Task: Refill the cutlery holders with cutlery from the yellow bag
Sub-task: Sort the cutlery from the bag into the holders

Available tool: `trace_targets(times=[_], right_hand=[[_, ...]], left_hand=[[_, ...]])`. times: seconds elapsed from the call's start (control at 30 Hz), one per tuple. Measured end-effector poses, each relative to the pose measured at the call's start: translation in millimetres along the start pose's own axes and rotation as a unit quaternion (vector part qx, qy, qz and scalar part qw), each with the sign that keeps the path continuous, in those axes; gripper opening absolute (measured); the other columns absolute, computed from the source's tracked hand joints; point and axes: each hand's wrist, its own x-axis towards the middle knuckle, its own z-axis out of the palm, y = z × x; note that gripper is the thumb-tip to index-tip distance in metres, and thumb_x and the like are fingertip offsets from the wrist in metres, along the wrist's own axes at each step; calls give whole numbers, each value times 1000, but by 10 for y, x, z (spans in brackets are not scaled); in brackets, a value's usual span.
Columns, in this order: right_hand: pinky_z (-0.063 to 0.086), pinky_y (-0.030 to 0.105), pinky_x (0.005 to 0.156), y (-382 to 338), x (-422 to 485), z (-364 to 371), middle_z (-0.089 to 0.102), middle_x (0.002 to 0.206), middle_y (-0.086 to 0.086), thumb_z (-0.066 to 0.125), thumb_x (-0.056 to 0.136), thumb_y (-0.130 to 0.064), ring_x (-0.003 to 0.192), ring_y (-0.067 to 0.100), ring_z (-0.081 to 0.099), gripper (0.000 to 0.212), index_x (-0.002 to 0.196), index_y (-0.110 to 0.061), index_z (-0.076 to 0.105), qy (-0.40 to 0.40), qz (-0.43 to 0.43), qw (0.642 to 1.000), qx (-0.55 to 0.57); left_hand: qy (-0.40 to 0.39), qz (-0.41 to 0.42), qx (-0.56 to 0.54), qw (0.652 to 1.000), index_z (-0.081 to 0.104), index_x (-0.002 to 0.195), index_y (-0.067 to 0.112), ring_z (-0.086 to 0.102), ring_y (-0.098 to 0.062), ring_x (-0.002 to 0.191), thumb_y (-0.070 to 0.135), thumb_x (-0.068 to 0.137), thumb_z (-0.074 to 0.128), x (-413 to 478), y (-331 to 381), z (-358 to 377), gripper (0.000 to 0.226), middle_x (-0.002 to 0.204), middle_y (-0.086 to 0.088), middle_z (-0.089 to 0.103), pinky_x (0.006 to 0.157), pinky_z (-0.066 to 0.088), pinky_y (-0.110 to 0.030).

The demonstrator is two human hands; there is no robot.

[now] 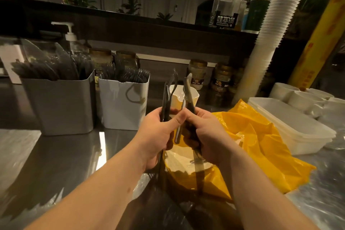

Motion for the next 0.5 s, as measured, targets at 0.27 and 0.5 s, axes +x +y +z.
trace_targets(times=[0.27,0.5], right_hand=[[36,20,43,-45,10,-6,53,68,5,42,108,-29,53,11,50,29,119,-8,59,8,43,993,114],[53,30,63,-58,28,-82,60,83,11,45,106,-21,68,19,59,25,112,-5,63,-38,51,962,264]], left_hand=[[30,34,-7,999,64,106,23,70,-9,70,28,96,67,42,-45,-32,12,73,8,73,55,52,-18],[29,11,-72,997,61,113,13,42,-7,46,26,99,61,51,-30,-51,19,59,4,55,41,36,-19]])
